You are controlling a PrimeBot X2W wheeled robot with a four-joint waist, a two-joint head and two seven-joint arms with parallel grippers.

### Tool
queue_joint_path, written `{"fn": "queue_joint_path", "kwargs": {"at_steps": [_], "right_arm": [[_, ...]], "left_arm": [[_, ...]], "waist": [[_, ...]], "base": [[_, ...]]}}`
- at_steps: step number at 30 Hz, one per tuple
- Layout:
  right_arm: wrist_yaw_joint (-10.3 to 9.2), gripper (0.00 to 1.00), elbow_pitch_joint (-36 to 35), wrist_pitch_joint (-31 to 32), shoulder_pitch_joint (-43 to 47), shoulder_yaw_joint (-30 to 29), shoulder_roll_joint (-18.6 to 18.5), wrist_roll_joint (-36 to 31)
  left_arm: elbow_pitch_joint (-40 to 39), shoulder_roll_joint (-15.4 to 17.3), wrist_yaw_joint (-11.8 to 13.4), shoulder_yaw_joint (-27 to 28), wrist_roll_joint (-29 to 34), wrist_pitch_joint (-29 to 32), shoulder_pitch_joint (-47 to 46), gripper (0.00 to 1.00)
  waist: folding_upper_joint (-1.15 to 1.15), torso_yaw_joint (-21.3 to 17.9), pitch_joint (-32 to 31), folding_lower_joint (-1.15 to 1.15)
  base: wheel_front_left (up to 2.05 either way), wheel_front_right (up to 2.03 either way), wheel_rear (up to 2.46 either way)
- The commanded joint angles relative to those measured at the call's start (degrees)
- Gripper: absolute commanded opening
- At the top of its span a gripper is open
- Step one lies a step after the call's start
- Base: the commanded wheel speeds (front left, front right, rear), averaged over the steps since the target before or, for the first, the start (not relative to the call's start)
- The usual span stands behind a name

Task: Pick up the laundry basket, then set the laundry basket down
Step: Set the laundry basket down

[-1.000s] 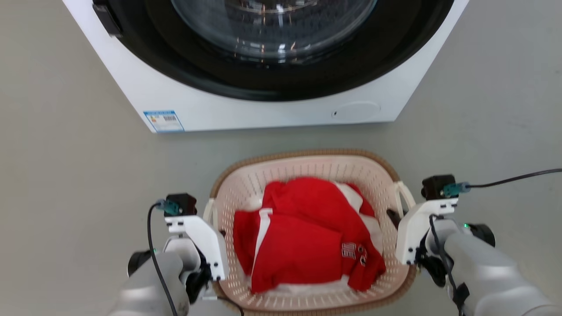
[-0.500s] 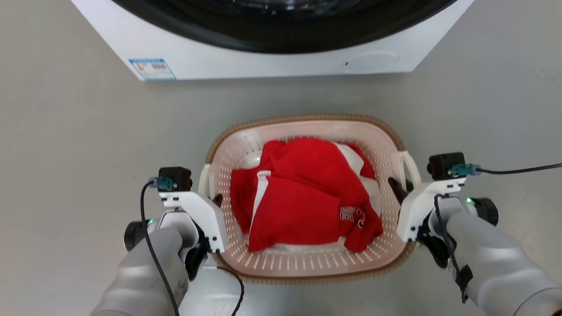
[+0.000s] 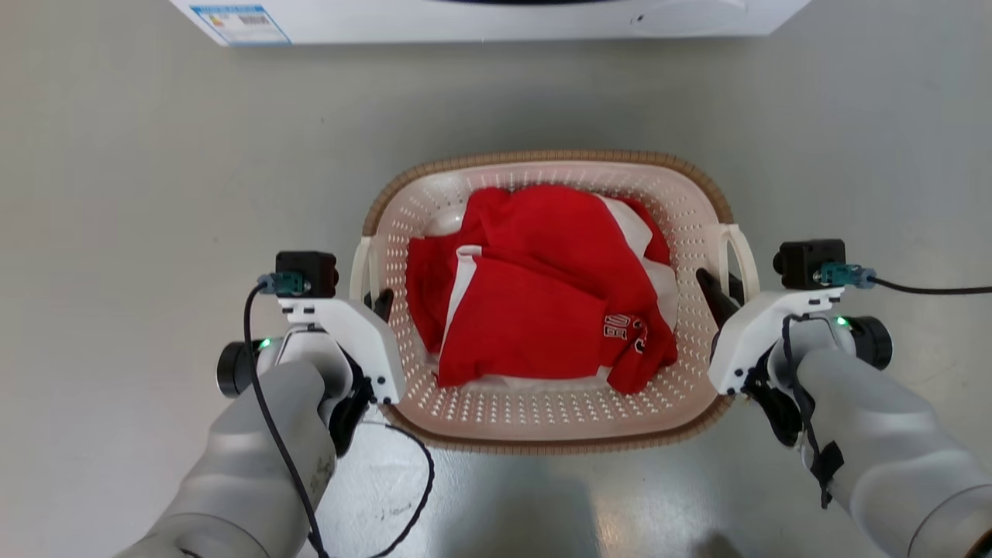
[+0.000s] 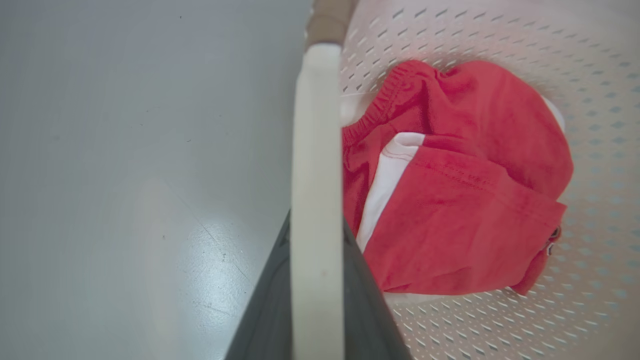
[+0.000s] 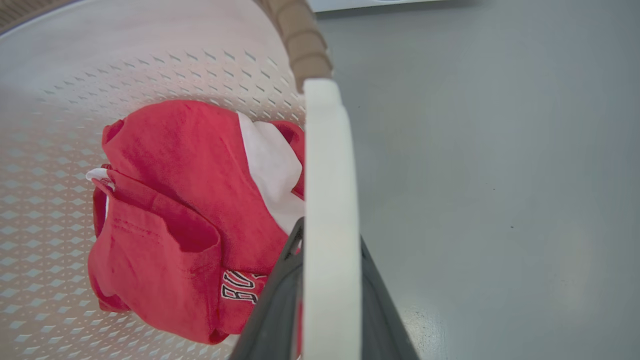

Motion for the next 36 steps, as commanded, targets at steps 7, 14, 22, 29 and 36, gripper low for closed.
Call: {"fn": "queue_joint_path", "kwargs": {"at_steps": [7,14,22,29,36], "right_arm": [[0.43,0.00,-0.35,-1.71,0.52,1.52,-0.54,0.63],[0.43,0.00,-0.35,-2.37,-0.13,1.87,-0.58,1.24],[0.43,0.00,-0.03,-2.82,-0.78,1.47,-0.88,1.97],[0.43,0.00,0.27,-2.90,-0.85,1.05,-0.65,2.61],[0.43,1.00,1.33,-2.92,-0.92,0.69,-0.37,3.27]], "left_arm": [[-0.09,1.18,-0.82,0.70,0.61,-1.56,-2.94,0.00],[0.02,1.16,-0.57,0.58,0.89,-2.19,-3.84,0.00],[0.08,1.04,-0.13,0.59,1.25,-3.20,-4.74,0.00],[0.10,0.91,0.25,0.66,1.49,-3.73,-5.13,0.00],[0.11,0.71,0.43,0.59,1.38,-3.78,-5.17,1.00]], "waist": [[0.00,0.21,4.32,0.00],[0.00,0.15,6.53,0.00],[0.00,0.24,8.50,0.00],[0.00,0.34,9.56,0.00],[0.00,0.57,10.25,0.00]], "base": [[0.00,0.00,0.00],[0.00,0.00,0.00],[0.00,0.00,0.00],[0.00,0.00,0.00],[0.00,0.00,0.00]]}}
